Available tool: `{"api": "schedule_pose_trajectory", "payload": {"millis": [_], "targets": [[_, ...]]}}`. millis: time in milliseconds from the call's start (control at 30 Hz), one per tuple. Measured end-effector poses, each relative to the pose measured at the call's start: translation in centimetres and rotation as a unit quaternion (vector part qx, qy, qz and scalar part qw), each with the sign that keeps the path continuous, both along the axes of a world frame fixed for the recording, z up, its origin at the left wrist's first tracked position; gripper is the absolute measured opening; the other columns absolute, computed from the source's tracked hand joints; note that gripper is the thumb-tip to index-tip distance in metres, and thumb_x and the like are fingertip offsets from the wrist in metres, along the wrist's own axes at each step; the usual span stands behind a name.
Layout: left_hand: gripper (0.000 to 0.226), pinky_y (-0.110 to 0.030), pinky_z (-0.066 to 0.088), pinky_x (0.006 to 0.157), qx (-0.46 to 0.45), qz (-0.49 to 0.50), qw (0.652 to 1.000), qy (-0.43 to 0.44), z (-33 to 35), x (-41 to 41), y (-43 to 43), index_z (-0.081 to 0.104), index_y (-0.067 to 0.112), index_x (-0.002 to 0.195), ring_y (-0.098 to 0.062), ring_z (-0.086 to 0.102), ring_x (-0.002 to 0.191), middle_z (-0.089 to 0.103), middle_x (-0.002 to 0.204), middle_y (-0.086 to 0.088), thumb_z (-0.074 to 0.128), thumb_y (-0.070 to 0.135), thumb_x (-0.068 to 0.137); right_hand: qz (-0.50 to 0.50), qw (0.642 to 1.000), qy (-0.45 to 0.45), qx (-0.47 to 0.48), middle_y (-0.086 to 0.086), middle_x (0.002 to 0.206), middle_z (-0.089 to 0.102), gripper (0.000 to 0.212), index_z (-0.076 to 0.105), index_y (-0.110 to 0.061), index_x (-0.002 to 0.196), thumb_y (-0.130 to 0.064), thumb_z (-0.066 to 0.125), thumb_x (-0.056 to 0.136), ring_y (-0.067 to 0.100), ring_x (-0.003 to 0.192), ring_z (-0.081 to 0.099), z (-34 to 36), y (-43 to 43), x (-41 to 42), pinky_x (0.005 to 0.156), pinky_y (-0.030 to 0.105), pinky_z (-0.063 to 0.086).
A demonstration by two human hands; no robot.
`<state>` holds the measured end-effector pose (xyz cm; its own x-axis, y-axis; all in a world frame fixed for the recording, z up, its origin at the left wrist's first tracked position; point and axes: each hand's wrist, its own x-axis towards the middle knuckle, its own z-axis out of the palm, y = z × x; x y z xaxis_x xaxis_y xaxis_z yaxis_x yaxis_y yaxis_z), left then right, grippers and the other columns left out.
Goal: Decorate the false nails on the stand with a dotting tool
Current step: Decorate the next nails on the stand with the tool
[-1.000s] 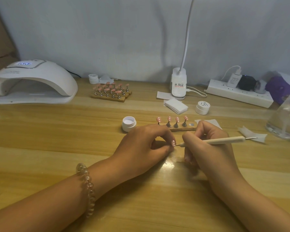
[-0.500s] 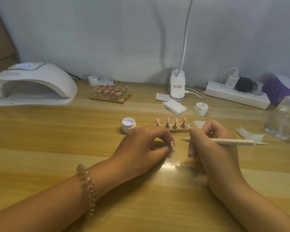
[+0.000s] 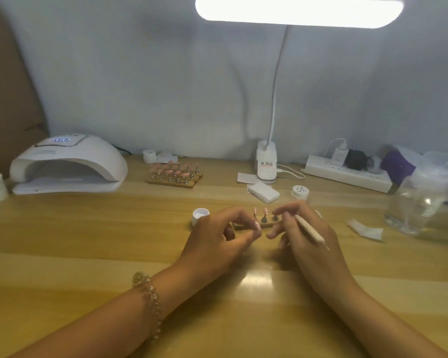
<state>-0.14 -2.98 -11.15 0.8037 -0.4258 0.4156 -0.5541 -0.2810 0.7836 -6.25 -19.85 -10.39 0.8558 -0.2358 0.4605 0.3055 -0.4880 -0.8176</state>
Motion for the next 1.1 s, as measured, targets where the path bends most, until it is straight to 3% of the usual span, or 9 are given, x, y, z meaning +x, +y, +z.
{"api": "schedule_pose_trajectory", "payload": {"millis": [100,167,233,433,567,700,900,1033,1100], "targets": [[0.014,-0.008,0.034,0.054,-0.015,-0.008,1.000,0.000,0.1,-0.1,0.1,0.069,0.030,0.083,0.004,0.049,0.052,0.070,0.087,0.018,0.077,0.019,0.084,0.012,0.998,0.003,-0.068,-0.007,0.081,0.071,0.019,0.060,-0.017,0.103,-0.002,0.061,0.091,0.011,0.071,0.067,0.0,0.3,-0.3,0.066,0.027,0.053],[0.011,-0.008,0.034,0.052,-0.023,-0.011,1.000,-0.005,0.1,-0.2,0.0,0.072,0.027,0.086,0.008,0.049,0.050,0.072,0.085,0.017,0.078,0.018,0.084,0.028,0.997,0.003,-0.076,-0.007,0.087,0.069,0.026,0.056,-0.013,0.106,-0.001,0.067,0.087,0.015,0.073,0.068,0.0,0.4,-0.4,0.068,0.040,0.057],[0.013,-0.008,0.034,0.052,-0.031,-0.015,0.999,-0.010,0.2,-0.3,0.1,0.073,0.031,0.086,0.009,0.048,0.049,0.074,0.085,0.014,0.078,0.019,0.084,0.041,0.996,-0.001,-0.082,-0.007,0.087,0.067,0.031,0.054,-0.011,0.108,-0.001,0.071,0.085,0.017,0.073,0.068,0.2,0.5,-0.5,0.068,0.043,0.057],[0.021,-0.008,0.035,0.051,-0.039,-0.031,0.999,-0.017,0.4,-0.4,0.2,0.075,0.036,0.090,0.013,0.052,0.053,0.076,0.087,0.014,0.076,0.015,0.086,0.007,0.993,-0.040,-0.110,-0.013,0.083,0.064,0.037,0.050,-0.013,0.106,-0.008,0.078,0.082,0.011,0.075,0.066,0.3,0.9,-0.6,0.067,0.036,0.057],[0.017,-0.008,0.035,0.051,-0.041,-0.024,0.999,-0.008,0.3,-0.6,0.0,0.072,0.031,0.086,0.016,0.051,0.052,0.076,0.084,0.014,0.076,0.014,0.085,0.001,0.987,-0.067,-0.143,-0.013,0.089,0.062,0.041,0.045,-0.018,0.106,-0.008,0.077,0.083,0.012,0.081,0.064,0.1,1.1,-0.8,0.071,0.039,0.056],[0.014,-0.006,0.035,0.050,-0.042,-0.005,0.999,0.003,0.5,-0.7,-0.2,0.068,0.025,0.088,0.015,0.052,0.051,0.074,0.082,0.016,0.077,0.016,0.084,-0.008,0.983,-0.081,-0.163,-0.016,0.088,0.059,0.045,0.041,-0.025,0.103,-0.007,0.076,0.082,0.006,0.084,0.062,-0.2,0.9,-0.8,0.073,0.034,0.055],[0.025,-0.018,0.035,0.052,0.043,0.105,0.991,-0.067,0.3,-0.7,-0.1,0.057,0.035,0.096,-0.004,0.048,0.052,0.067,0.082,0.024,0.076,0.038,0.081,-0.053,0.986,-0.059,-0.146,-0.014,0.089,0.057,0.053,0.036,-0.031,0.099,-0.003,0.076,0.079,0.000,0.085,0.059,-0.2,-0.1,-0.1,0.067,0.019,0.050],[0.035,-0.007,0.031,0.055,0.063,0.183,0.968,-0.161,0.9,0.5,1.7,0.051,0.033,0.102,0.009,0.049,0.072,0.055,0.087,0.019,0.075,0.040,0.078,-0.093,0.992,0.002,-0.090,-0.003,0.085,0.060,0.044,0.037,-0.014,0.103,-0.001,0.074,0.081,0.011,0.081,0.059,0.4,-2.4,1.1,0.075,0.042,0.052],[0.043,-0.009,0.031,0.064,0.068,0.220,0.960,-0.159,1.1,1.7,3.0,0.052,0.028,0.105,0.003,0.047,0.077,0.053,0.094,0.016,0.078,0.041,0.073,-0.098,0.990,0.022,-0.102,-0.001,0.086,0.060,0.043,0.036,-0.011,0.103,-0.001,0.072,0.082,0.021,0.083,0.059,0.8,-3.0,1.7,0.079,0.048,0.051]]}}
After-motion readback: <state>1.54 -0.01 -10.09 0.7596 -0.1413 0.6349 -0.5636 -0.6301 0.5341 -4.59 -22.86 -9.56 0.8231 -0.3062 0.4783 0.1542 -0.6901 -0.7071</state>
